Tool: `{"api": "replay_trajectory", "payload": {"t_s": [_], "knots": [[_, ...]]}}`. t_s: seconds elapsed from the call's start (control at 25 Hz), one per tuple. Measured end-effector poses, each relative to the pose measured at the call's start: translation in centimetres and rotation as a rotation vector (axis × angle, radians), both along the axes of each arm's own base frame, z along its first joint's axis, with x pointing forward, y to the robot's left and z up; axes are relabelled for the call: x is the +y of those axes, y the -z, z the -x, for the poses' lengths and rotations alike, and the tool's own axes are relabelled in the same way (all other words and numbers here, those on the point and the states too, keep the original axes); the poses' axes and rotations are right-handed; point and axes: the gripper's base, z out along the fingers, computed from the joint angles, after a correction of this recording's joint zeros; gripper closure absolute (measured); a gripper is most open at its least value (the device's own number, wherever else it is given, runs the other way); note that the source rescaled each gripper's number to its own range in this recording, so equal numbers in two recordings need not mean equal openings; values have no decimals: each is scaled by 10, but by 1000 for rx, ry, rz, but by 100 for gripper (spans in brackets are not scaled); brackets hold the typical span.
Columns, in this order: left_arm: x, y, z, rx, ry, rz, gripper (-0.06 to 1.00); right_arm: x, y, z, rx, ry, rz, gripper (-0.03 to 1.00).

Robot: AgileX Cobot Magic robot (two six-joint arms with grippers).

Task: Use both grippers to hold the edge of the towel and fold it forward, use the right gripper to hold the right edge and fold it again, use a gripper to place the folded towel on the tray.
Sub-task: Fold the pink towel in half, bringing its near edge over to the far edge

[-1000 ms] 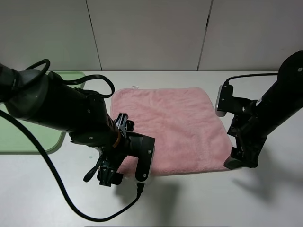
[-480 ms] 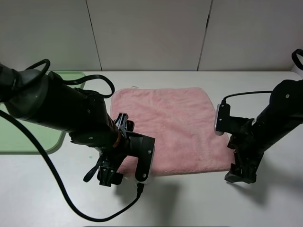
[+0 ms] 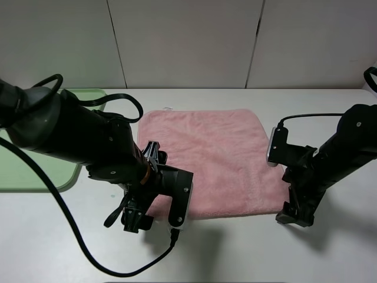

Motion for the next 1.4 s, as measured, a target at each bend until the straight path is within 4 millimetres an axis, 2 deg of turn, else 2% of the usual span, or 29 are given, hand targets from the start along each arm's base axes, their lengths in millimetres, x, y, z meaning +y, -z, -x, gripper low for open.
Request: {"api": "replay_trajectory", "payload": {"t_s": [0.52, 0.8, 1.12, 1.24, 1.4], "knots": [[2, 0, 0, 5, -7, -20, -1, 0, 0, -1, -13, 10, -3, -3], [2, 1, 0, 8, -13, -24, -1, 1, 14, -2, 42, 20, 6, -3], [2, 2, 0, 9, -13, -25, -1, 1, 17, -3, 57, 27, 3, -3], [2, 2, 0, 10, -14, -25, 1, 1, 17, -3, 57, 27, 3, -3], [2, 2, 1, 15, -25, -24, 12, 1, 17, -3, 57, 29, 2, -3]]}}
